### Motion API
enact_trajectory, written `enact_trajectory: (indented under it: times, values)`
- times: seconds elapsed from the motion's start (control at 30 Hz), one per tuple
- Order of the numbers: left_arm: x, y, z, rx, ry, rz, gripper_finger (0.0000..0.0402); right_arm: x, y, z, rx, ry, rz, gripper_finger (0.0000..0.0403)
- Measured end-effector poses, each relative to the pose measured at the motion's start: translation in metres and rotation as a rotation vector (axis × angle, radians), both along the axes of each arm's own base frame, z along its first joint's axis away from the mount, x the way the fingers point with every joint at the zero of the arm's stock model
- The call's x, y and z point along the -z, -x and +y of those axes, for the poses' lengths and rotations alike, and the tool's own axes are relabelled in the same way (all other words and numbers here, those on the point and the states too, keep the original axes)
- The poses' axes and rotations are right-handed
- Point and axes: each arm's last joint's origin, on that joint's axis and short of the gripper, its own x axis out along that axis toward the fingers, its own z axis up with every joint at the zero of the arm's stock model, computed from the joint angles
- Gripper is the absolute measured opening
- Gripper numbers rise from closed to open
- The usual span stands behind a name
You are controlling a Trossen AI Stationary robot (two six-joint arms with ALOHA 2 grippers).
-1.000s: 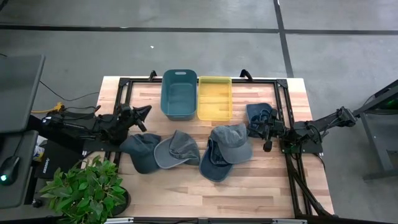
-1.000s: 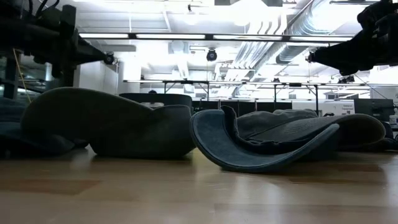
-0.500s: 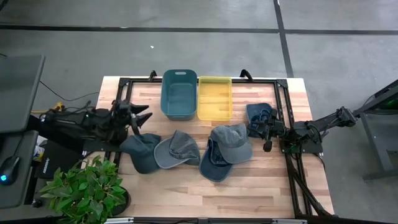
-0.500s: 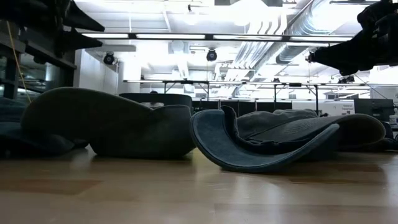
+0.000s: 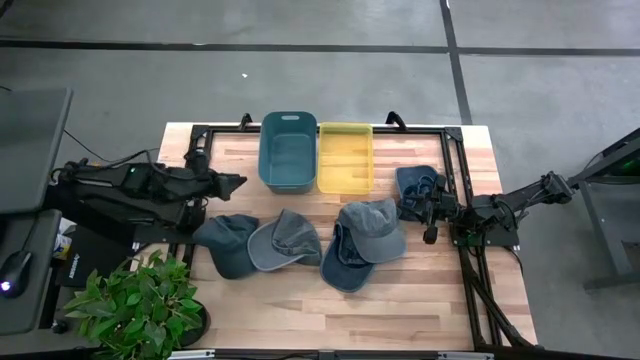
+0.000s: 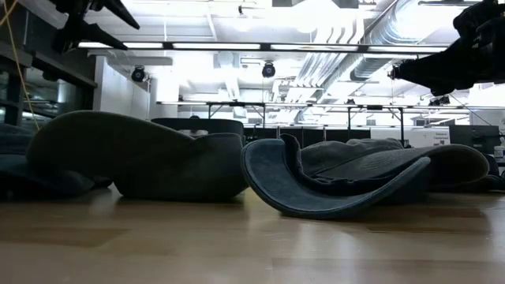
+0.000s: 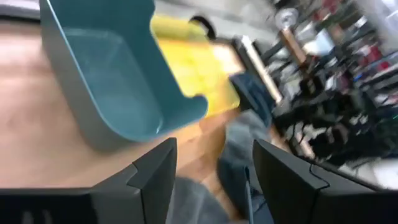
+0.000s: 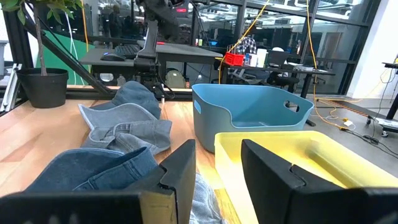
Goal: Pick & Place hat
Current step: Put the left blue cap into the yellow bin
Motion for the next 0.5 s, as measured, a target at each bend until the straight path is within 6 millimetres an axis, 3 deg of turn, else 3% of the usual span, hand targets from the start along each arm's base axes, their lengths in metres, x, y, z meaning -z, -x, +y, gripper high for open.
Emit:
enact_trajectory:
  times: [0.2,0.37,0.5]
  values:
    - [0.004,-0.014,-0.005,-0.056,0.234,0.146,0.0175,0.000,0.000,0.000,0.000,0.000,0.000,0.0124]
    - [0.019,-0.019,-0.010,-0.145,0.489,0.282,0.0167,0.000,0.000,0.000,0.000,0.000,0.000,0.0124]
    - [0.029,-0.028,-0.015,-0.178,0.592,0.397,0.0166,0.000,0.000,0.000,0.000,0.000,0.000,0.0124]
